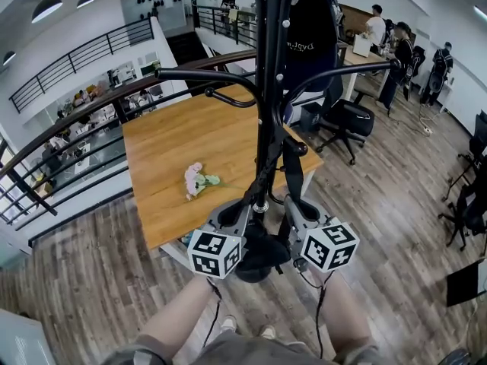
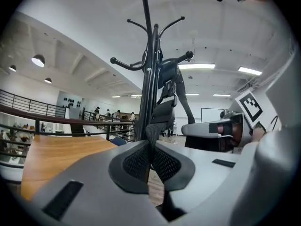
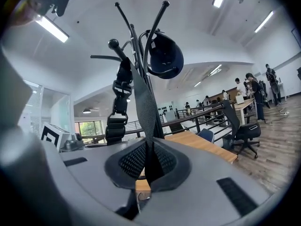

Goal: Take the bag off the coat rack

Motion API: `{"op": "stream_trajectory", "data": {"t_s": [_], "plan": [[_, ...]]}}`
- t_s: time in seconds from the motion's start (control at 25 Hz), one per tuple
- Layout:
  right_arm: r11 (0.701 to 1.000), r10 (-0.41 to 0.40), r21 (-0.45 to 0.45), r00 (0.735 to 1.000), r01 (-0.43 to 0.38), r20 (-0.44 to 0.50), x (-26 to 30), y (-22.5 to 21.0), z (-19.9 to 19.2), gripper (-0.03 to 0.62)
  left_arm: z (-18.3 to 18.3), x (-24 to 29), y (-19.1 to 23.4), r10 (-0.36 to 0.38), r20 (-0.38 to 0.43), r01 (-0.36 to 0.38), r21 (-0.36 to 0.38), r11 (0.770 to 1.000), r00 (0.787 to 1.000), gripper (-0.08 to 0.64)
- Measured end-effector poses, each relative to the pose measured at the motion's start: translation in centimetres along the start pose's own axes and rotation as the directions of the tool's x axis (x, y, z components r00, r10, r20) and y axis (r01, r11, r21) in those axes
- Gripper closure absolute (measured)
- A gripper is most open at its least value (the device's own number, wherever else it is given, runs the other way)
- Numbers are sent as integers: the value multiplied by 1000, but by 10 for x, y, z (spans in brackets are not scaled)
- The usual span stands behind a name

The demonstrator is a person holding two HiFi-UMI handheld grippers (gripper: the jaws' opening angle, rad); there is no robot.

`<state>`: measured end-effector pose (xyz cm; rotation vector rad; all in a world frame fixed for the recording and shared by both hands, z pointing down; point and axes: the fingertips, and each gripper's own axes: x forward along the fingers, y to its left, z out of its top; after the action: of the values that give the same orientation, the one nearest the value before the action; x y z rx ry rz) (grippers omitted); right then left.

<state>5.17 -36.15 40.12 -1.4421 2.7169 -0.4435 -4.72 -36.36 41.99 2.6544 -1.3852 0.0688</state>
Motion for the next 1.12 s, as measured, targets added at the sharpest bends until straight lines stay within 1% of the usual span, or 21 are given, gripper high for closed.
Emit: {"op": "stream_trajectory", "data": {"t_s": [0.08,0.16,0.24,0.36,0.44,0.6,0.68,0.8,0.84,0.92,1.0,1.12], "plan": [[1000,-2,9,1000,2,19,-10,6,6,561,8,-8,2,-5,13,5,6,1000,1000,544],[1000,5,10,999,-5,49,-18,14,19,561,22,-16,3,-5,34,3,49,999,999,544],[1000,16,-1,996,-16,88,-26,23,38,561,39,-25,1,-7,64,2,81,997,998,543],[999,26,-43,989,-20,147,-41,34,72,561,71,-38,-3,-8,129,-4,91,996,992,545],[997,32,-79,981,-17,193,-53,37,95,561,95,-47,-5,-7,188,-8,79,997,982,545],[991,36,-133,959,2,280,-79,40,140,561,138,-65,-8,7,295,-24,54,998,955,545],[991,28,-134,944,17,330,-98,45,159,561,155,-80,-10,0,333,-21,60,998,943,543],[992,9,-121,913,44,408,-129,50,187,561,179,-99,-19,-34,387,6,74,997,922,543],[990,3,-126,906,55,424,-138,50,194,561,186,-102,-23,-47,397,17,80,997,917,543],[986,-14,-145,898,86,439,-151,50,205,561,198,-105,-32,-71,400,35,96,995,914,544],[978,-46,-163,897,130,439,-164,46,208,561,202,-102,-41,-91,389,55,105,993,917,543],[962,-116,-177,895,209,431,-190,33,201,561,199,-91,-58,-136,365,101,111,989,921,543]]}}
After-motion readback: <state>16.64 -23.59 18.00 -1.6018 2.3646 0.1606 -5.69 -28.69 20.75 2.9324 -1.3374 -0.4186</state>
